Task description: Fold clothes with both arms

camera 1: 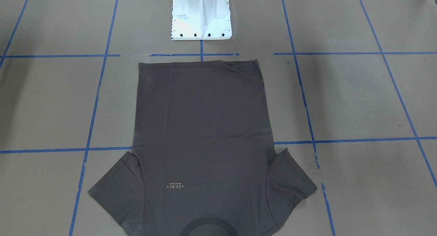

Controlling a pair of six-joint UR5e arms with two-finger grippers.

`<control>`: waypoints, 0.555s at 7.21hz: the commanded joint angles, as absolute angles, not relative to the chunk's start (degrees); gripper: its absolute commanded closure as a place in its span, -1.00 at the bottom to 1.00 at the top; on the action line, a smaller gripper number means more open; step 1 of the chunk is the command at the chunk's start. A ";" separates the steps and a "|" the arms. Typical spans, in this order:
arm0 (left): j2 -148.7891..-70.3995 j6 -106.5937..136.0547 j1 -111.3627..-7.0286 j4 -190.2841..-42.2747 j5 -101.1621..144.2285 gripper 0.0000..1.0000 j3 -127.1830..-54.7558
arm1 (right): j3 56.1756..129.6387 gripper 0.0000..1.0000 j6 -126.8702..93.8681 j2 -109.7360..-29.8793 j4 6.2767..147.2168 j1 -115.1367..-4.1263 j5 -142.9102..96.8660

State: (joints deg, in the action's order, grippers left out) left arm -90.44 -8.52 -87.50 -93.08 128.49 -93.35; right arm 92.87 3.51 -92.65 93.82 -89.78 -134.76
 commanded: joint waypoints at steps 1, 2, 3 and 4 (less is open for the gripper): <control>-90.44 -8.53 -87.54 -93.16 128.50 -1.00 -93.51 | 93.16 -1.00 3.25 -92.73 93.69 -89.82 -135.52; -90.53 -8.26 -87.45 -93.16 128.24 -1.00 -93.78 | 93.43 -1.00 3.08 -91.51 93.60 -89.74 -135.53; -92.27 -8.09 -87.36 -93.34 127.88 -1.00 -94.04 | 92.82 -1.00 3.16 -89.41 93.69 -89.13 -135.44; -95.16 -8.17 -87.28 -93.60 128.23 -1.00 -94.57 | 92.73 -1.00 1.86 -85.47 93.78 -87.73 -135.44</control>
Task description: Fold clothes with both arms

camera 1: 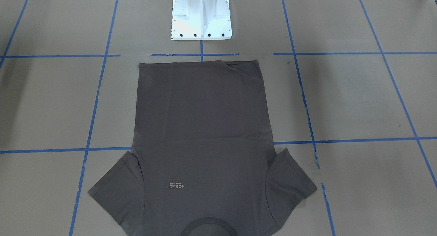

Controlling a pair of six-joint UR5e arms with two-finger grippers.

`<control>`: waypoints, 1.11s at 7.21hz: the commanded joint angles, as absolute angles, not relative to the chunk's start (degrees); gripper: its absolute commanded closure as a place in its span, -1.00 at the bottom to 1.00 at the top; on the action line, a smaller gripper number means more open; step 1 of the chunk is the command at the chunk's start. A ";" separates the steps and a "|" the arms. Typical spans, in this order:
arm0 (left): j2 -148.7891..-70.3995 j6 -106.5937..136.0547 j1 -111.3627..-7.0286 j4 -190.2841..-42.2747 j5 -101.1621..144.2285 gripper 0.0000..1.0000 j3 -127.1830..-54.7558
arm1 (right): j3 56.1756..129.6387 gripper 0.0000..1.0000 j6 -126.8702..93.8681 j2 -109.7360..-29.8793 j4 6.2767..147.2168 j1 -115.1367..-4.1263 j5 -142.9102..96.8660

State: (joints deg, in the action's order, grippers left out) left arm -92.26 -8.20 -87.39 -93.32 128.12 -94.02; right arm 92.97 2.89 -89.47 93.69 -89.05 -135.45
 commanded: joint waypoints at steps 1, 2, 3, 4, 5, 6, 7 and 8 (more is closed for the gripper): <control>-96.40 -7.91 -86.58 -96.82 128.15 -1.00 -93.18 | 91.51 -1.00 -1.37 -80.64 93.61 -85.63 -135.44; -94.59 -8.08 -86.31 -102.34 128.49 -1.00 -92.64 | 90.19 -1.00 -3.84 -76.42 93.60 -81.60 -135.61; -94.48 -8.00 -86.31 -104.31 128.50 -1.00 -92.29 | 88.00 -1.00 -11.18 -71.85 89.95 -78.08 -135.62; -94.57 -8.35 -86.31 -106.24 128.58 -1.00 -91.68 | 82.50 -1.00 -22.82 -67.98 81.12 -75.61 -135.96; -95.61 -7.65 -85.87 -108.26 128.41 -1.00 -91.15 | 76.35 -1.00 -29.73 -66.20 67.98 -71.24 -135.44; -96.58 -6.43 -85.70 -108.98 128.50 -1.00 -89.58 | 68.98 -1.00 -34.58 -63.05 57.50 -67.54 -133.00; -96.50 -6.16 -85.69 -110.90 128.50 -1.00 -89.39 | 65.86 -1.00 -38.98 -61.02 54.00 -62.98 -129.59; -96.94 -2.93 -85.61 -111.18 128.58 -1.00 -89.47 | 65.83 -1.00 -41.81 -60.47 53.79 -61.02 -127.98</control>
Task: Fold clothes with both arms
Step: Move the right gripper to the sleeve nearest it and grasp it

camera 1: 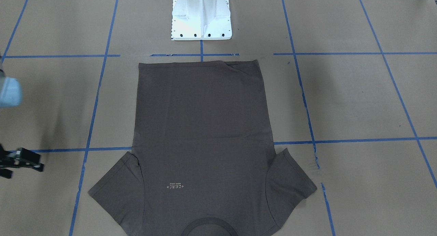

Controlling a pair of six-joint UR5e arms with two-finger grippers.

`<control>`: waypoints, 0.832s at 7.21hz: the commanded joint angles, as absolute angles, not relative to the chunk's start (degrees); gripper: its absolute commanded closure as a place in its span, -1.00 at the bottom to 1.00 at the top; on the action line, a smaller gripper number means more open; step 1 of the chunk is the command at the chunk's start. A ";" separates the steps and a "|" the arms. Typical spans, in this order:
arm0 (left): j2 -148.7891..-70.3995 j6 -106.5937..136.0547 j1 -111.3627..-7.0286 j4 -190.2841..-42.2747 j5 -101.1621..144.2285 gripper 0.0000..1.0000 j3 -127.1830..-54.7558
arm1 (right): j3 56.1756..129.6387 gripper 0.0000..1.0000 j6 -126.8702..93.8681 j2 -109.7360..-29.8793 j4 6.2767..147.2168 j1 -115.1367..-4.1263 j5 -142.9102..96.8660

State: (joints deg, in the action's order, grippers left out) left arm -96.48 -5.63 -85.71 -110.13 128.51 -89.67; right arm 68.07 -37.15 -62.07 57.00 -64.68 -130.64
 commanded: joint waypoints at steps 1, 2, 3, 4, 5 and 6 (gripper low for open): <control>-98.51 1.10 -85.61 -111.36 128.50 -1.00 -89.56 | 65.74 -1.00 -44.45 -59.25 53.79 -59.69 -127.71; -98.87 1.14 -85.61 -111.10 128.15 -1.00 -89.47 | 65.57 -1.00 -47.08 -58.02 53.88 -57.68 -125.79; -98.96 1.14 -85.52 -111.01 127.88 -1.00 -89.47 | 64.96 -1.00 -48.85 -56.79 53.96 -55.57 -122.12; -99.05 1.14 -85.60 -111.01 127.97 -1.00 -89.30 | 61.30 -0.99 -49.04 -53.65 54.05 -54.85 -120.60; -99.05 1.14 -85.61 -111.09 128.06 -1.00 -89.30 | 58.21 -0.99 -49.04 -51.35 54.05 -54.50 -118.50; -99.05 1.14 -85.61 -111.09 128.06 -1.00 -89.30 | 56.79 -0.98 -48.96 -50.28 54.05 -54.49 -118.22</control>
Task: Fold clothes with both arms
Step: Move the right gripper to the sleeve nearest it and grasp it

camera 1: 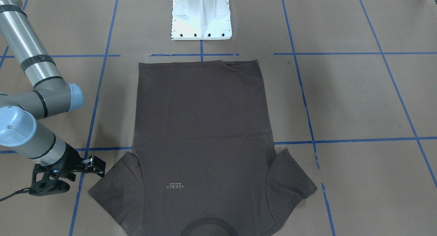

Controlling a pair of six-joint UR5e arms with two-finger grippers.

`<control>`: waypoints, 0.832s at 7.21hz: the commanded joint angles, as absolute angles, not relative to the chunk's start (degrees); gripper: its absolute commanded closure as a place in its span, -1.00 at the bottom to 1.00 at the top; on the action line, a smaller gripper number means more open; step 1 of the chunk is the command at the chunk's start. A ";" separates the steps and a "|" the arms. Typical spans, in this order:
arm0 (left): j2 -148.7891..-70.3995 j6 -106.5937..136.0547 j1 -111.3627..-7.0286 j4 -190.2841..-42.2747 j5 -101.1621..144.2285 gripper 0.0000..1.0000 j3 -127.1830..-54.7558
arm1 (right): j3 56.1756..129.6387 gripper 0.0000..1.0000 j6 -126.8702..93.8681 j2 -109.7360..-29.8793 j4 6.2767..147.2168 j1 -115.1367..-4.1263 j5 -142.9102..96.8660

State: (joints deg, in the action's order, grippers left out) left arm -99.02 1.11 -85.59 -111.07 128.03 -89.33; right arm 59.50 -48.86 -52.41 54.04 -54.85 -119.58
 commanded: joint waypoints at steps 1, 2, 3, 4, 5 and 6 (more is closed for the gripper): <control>-99.05 1.14 -85.61 -111.09 128.14 -1.00 -89.30 | 56.17 -0.97 -48.96 -50.01 54.05 -54.49 -118.13; -99.14 1.14 -85.61 -111.09 128.06 -1.00 -89.30 | 54.33 -0.96 -48.96 -48.88 53.97 -54.49 -118.13; -99.14 1.14 -85.61 -111.09 128.06 -1.00 -89.38 | 52.92 -0.94 -48.96 -48.17 53.88 -54.49 -118.12; -99.14 1.14 -85.61 -111.09 128.06 -1.00 -89.47 | 52.30 -0.92 -48.96 -47.99 53.88 -54.49 -118.12; -99.14 1.14 -85.61 -111.09 128.06 -1.00 -89.47 | 51.77 -0.85 -48.96 -47.90 53.88 -54.49 -118.04; -99.14 1.14 -85.61 -111.01 128.06 -1.00 -89.56 | 51.51 -0.77 -48.96 -47.90 53.88 -54.58 -118.04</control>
State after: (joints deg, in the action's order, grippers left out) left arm -99.14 1.14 -85.60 -111.07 128.06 -89.48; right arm 52.04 -48.96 -48.00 53.88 -54.50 -118.07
